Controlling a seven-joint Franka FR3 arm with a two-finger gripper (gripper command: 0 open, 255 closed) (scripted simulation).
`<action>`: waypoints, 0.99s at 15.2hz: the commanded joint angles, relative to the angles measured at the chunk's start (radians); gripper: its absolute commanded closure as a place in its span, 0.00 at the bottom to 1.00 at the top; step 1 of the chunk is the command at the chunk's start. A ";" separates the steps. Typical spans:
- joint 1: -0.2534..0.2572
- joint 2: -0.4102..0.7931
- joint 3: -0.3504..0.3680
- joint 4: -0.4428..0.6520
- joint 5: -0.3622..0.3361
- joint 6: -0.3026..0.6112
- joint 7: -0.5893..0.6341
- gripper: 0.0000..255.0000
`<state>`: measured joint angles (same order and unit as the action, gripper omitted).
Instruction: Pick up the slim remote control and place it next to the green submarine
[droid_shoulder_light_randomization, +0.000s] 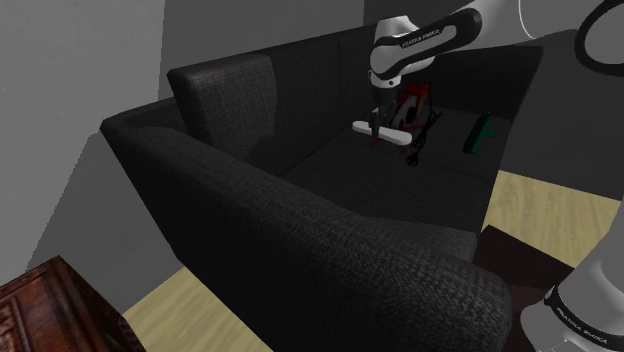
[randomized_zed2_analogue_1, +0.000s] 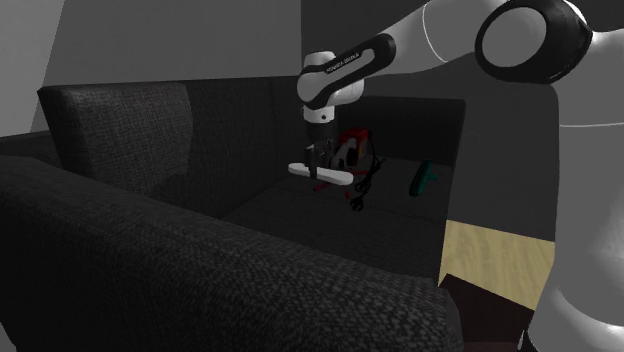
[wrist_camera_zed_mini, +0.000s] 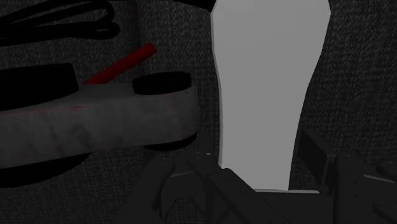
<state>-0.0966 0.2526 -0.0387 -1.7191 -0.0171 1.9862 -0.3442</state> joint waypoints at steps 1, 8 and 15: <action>-0.019 -0.051 -0.013 -0.075 -0.001 0.020 -0.028 1.00; -0.085 -0.234 -0.063 -0.312 -0.009 0.078 -0.140 1.00; -0.169 -0.387 -0.119 -0.488 -0.033 0.105 -0.267 1.00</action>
<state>-0.2389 -0.1488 -0.1374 -2.1815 0.0776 2.1931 -0.5975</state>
